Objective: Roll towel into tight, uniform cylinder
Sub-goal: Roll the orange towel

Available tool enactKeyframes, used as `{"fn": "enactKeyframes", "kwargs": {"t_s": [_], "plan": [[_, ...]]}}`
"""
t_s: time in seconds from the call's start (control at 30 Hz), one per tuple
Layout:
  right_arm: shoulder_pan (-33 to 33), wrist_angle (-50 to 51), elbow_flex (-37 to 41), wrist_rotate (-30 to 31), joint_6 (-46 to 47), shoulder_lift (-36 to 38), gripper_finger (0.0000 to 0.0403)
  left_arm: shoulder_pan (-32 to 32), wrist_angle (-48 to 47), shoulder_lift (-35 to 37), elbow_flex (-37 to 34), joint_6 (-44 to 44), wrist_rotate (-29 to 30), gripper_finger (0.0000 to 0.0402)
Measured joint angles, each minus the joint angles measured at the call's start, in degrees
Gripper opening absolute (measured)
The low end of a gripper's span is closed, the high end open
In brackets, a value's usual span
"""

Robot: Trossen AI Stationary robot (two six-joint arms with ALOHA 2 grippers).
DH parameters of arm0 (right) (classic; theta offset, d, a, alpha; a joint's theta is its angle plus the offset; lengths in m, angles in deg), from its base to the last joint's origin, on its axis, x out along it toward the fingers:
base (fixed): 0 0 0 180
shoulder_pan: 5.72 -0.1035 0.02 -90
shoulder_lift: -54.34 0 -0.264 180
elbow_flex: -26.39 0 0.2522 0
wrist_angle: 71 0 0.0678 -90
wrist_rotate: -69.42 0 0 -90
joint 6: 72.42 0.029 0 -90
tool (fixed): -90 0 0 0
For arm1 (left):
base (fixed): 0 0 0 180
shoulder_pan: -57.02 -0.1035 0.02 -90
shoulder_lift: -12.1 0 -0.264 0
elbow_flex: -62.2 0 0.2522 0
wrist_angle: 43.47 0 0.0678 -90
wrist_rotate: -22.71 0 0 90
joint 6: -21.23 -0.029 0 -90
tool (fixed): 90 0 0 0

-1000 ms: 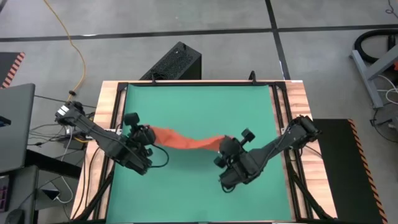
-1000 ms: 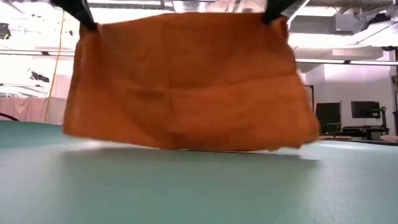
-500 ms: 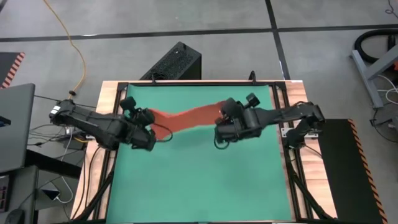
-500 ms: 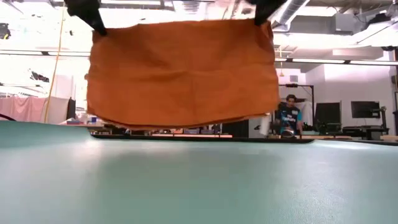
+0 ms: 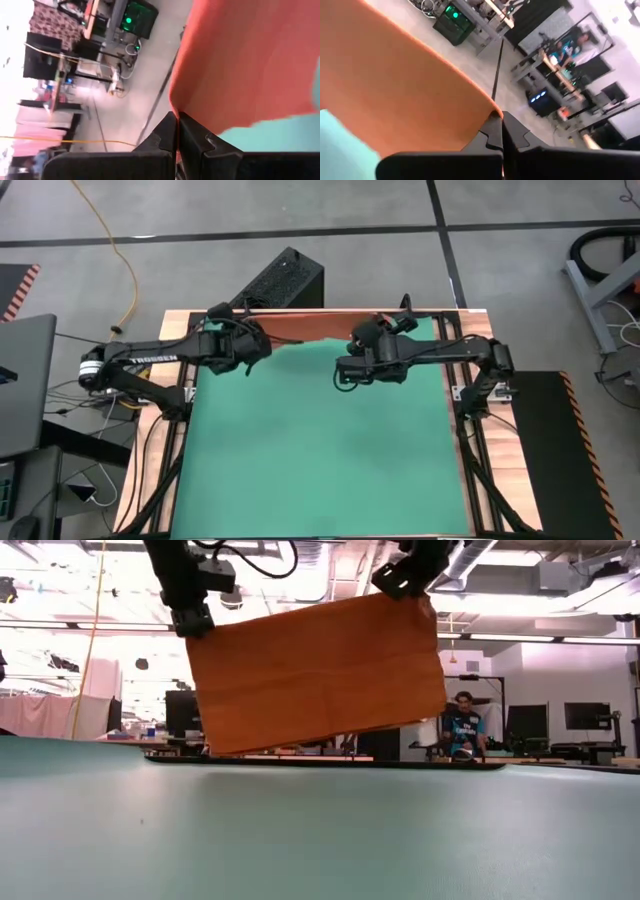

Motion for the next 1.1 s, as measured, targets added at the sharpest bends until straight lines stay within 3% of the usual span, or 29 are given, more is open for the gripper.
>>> {"fn": "enactKeyframes", "kwargs": {"t_s": [0.17, 0.3, 0.57, 0.8, 0.93, 1.1], "plan": [[-2.34, -2.95, 5.89, -1.27, 3.4, -0.72, 0.0005, -0.24, 1.15, 0.02, -0.82, 3.85, -4.22, 0.0], [-6.68, -7.03, 14.33, -5.67, 8.96, -0.67, 0.0004, 3.07, 1.9, 0.02, -6.99, 8.33, -7.09, 0.0], [-20.56, -19.47, 25.9, -18.21, 17.61, -0.69, 0.0004, 17.5, 1.86, -0.02, -19.33, 27.54, -20.01, 0.0], [-30.84, -37.24, 30.22, -26.05, 15.92, -0.63, 0.0005, 30.97, 2.64, -0.13, -21.84, 38.89, -27.95, 0.0], [-33.38, -46.59, 32.27, -30.19, 13.7, -0.63, 0.0005, 35.92, 4.19, -0.13, -21.84, 41.48, -31.22, 0.0], [-34.27, -51.39, 33.96, -36.92, 12.17, -0.63, 0.0005, 39.5, 9.72, -0.13, -21.84, 40.66, -34.81, 0.0]]}}
